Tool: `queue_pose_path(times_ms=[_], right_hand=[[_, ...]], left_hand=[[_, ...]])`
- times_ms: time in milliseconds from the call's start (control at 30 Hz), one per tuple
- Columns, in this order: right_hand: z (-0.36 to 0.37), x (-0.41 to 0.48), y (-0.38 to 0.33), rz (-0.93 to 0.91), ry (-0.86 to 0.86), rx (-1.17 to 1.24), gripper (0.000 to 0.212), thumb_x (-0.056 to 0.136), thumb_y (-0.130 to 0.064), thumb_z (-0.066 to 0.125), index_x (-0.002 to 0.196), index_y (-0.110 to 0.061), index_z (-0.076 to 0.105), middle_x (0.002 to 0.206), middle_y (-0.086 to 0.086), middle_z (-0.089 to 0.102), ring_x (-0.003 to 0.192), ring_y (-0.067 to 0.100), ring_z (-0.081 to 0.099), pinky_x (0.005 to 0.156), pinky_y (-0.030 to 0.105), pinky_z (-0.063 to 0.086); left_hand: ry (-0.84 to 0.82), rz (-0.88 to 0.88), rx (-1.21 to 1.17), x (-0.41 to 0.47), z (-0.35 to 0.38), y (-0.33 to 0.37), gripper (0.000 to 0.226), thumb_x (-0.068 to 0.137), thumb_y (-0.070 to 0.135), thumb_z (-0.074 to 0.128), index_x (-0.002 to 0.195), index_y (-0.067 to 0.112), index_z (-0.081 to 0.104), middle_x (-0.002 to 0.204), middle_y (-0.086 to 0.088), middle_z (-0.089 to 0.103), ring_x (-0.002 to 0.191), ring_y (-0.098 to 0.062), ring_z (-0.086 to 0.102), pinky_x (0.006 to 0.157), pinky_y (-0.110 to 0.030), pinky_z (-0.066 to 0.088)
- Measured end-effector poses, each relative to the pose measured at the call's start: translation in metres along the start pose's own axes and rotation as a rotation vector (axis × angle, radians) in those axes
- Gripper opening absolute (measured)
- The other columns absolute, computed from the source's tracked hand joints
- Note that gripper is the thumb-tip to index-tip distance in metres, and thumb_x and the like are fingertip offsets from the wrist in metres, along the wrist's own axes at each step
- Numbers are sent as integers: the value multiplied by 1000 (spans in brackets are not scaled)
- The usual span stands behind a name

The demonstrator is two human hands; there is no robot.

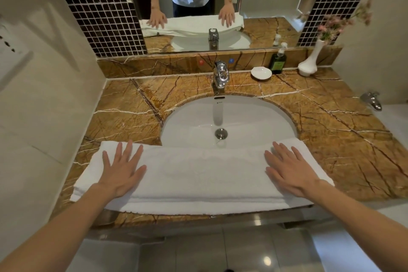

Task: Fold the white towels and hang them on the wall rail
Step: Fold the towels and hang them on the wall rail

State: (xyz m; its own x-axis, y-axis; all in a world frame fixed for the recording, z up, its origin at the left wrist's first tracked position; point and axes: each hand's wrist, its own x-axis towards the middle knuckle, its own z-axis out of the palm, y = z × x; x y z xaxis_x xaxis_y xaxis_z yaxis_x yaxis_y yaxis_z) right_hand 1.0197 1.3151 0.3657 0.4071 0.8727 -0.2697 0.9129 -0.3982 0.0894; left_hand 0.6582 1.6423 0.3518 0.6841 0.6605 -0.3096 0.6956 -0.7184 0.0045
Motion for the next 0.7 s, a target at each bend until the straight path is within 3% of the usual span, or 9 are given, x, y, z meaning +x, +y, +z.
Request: queue_pose_path(times_ms=[67, 200, 267, 467, 700], right_hand=[[6, 2, -9, 42, -41, 50, 73, 90, -61, -5, 153, -24, -2, 160, 8, -10, 147, 26, -12, 115, 41, -11], [21, 1, -12, 82, -54, 129, 99, 66, -73, -33, 150, -26, -13, 158, 8, -19, 145, 26, -21, 116, 42, -14], [27, -1, -13, 95, -41, 136, 97, 65, -72, -34, 149, -27, -15, 158, 8, -19, 144, 25, -22, 115, 42, -15], [36, -8, -16, 136, 9, 139, 85, 68, -69, -36, 143, -31, -23, 157, 7, -21, 144, 23, -23, 116, 42, -15], [44, -17, -20, 156, 56, 162, 81, 75, -70, -27, 145, -29, -19, 154, 4, -23, 143, 22, -23, 114, 38, -19]], left_hand=[[-7, -33, -27, 2, 8, 7, 83, 73, 75, -11, 145, 35, -20, 151, 2, -34, 140, -26, -30, 105, -58, -23], [9, -63, 13, -1, 14, 14, 88, 68, 79, -13, 144, 36, -24, 147, 2, -41, 138, -27, -33, 87, -49, -40], [6, -70, 42, -4, 14, 15, 88, 68, 79, -14, 144, 35, -25, 147, 0, -41, 138, -28, -33, 81, -47, -44], [21, -75, 54, -6, 19, 15, 86, 70, 79, -11, 142, 34, -26, 148, -2, -39, 138, -28, -33, 84, -49, -42], [25, -77, 60, -11, 26, 12, 87, 70, 80, -13, 143, 34, -24, 150, -1, -36, 138, -27, -33, 86, -51, -41]])
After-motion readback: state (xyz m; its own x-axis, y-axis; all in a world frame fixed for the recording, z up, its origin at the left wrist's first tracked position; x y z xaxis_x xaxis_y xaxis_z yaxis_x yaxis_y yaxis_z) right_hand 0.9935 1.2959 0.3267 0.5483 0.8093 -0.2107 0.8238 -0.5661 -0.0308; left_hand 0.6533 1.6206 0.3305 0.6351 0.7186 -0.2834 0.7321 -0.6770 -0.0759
